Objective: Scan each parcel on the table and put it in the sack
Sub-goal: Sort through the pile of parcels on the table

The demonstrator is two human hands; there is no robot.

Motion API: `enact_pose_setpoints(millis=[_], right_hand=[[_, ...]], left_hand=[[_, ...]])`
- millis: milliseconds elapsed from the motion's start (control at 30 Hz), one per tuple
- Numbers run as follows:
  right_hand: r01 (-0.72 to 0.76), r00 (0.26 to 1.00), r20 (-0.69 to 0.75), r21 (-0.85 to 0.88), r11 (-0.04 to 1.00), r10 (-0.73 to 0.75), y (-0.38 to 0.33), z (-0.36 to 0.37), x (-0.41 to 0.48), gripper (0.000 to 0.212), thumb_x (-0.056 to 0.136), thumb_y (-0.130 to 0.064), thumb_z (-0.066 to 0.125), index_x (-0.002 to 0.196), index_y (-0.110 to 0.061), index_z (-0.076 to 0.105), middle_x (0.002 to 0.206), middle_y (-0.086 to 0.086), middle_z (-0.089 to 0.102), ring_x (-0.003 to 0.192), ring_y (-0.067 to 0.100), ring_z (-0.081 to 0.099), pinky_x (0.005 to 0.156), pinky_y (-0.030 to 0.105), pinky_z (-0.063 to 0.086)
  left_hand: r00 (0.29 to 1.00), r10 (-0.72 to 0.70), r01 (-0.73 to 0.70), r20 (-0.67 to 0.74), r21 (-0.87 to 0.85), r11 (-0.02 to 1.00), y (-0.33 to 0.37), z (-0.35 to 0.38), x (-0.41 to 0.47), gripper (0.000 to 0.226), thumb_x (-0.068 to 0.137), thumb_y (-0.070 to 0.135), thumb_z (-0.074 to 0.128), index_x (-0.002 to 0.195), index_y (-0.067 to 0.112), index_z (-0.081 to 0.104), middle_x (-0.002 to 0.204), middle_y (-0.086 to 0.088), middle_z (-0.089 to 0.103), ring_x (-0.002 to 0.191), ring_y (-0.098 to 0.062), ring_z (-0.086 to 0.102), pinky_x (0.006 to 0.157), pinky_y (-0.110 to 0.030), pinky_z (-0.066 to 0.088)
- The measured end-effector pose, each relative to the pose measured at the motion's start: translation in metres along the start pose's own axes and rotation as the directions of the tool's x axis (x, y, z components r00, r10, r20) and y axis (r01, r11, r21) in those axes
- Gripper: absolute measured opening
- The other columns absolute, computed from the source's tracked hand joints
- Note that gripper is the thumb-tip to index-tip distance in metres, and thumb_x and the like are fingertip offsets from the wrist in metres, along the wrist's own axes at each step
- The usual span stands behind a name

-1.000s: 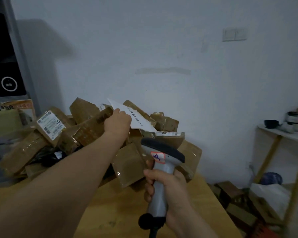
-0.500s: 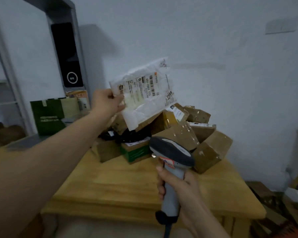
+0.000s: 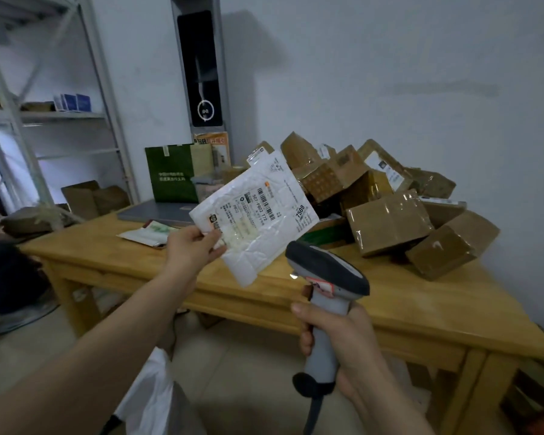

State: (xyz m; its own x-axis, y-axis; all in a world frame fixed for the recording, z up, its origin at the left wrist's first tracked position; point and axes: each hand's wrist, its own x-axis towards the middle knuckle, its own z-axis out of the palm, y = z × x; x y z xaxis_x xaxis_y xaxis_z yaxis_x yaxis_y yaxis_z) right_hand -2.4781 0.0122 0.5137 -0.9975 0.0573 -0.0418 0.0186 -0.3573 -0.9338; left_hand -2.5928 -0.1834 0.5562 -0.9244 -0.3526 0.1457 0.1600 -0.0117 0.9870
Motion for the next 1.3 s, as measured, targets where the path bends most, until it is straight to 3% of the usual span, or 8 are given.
enact_pose_setpoints(millis=[200,533,767,1033,1300], right_hand=[[-0.042,0.999,0.03,0.102,0.994,0.039,0.01,0.012,-0.001,0.015,0.074,0.005,0.071,0.081,-0.004,0.061,0.055,0.01,0.055,0.043,0.018,0.049,0.044,0.025,0.041],[-0.118,0.989,0.114,0.252,0.961,0.092,0.022,0.023,0.0,0.014,0.075,0.008,0.067,0.077,-0.006,0.063,0.055,0.009,0.055,0.042,0.016,0.049,0.041,0.024,0.041],[-0.152,0.986,0.111,0.256,0.955,0.127,0.024,0.03,0.001,0.015,0.075,0.006,0.069,0.075,-0.008,0.062,0.056,0.01,0.056,0.043,0.017,0.05,0.042,0.024,0.041],[-0.173,0.979,0.146,0.228,0.958,0.142,0.024,0.037,-0.001,0.016,0.076,0.004,0.069,0.073,-0.009,0.06,0.057,0.01,0.054,0.044,0.018,0.047,0.043,0.024,0.041],[-0.168,0.982,0.125,0.268,0.949,0.138,0.021,0.041,0.002,0.017,0.077,0.006,0.067,0.07,-0.008,0.059,0.055,0.009,0.053,0.042,0.016,0.047,0.042,0.023,0.04]], left_hand=[[1.0,-0.013,0.012,-0.024,-0.068,0.998,-0.018,-0.008,-0.009,0.016,0.094,0.002,0.058,0.11,0.001,0.062,0.098,-0.005,0.064,0.091,-0.019,0.064,0.06,-0.016,0.057],[0.998,-0.019,0.007,-0.068,-0.182,0.983,-0.042,-0.007,-0.016,0.022,0.094,0.01,0.059,0.116,0.006,0.063,0.106,-0.004,0.068,0.089,-0.011,0.068,0.067,-0.016,0.056],[0.994,-0.066,0.033,-0.087,-0.333,0.942,-0.048,-0.004,-0.014,0.02,0.094,0.007,0.058,0.113,0.003,0.062,0.109,-0.008,0.067,0.093,-0.016,0.067,0.071,-0.017,0.057],[0.989,-0.102,0.058,-0.105,-0.357,0.932,-0.051,-0.006,-0.011,0.026,0.094,0.01,0.059,0.119,0.003,0.061,0.109,-0.005,0.067,0.096,-0.015,0.068,0.079,-0.022,0.056],[0.988,-0.111,0.063,-0.111,-0.365,0.929,-0.052,-0.007,-0.007,0.027,0.093,0.011,0.061,0.12,0.003,0.061,0.113,-0.006,0.067,0.095,-0.014,0.068,0.071,-0.017,0.055]])
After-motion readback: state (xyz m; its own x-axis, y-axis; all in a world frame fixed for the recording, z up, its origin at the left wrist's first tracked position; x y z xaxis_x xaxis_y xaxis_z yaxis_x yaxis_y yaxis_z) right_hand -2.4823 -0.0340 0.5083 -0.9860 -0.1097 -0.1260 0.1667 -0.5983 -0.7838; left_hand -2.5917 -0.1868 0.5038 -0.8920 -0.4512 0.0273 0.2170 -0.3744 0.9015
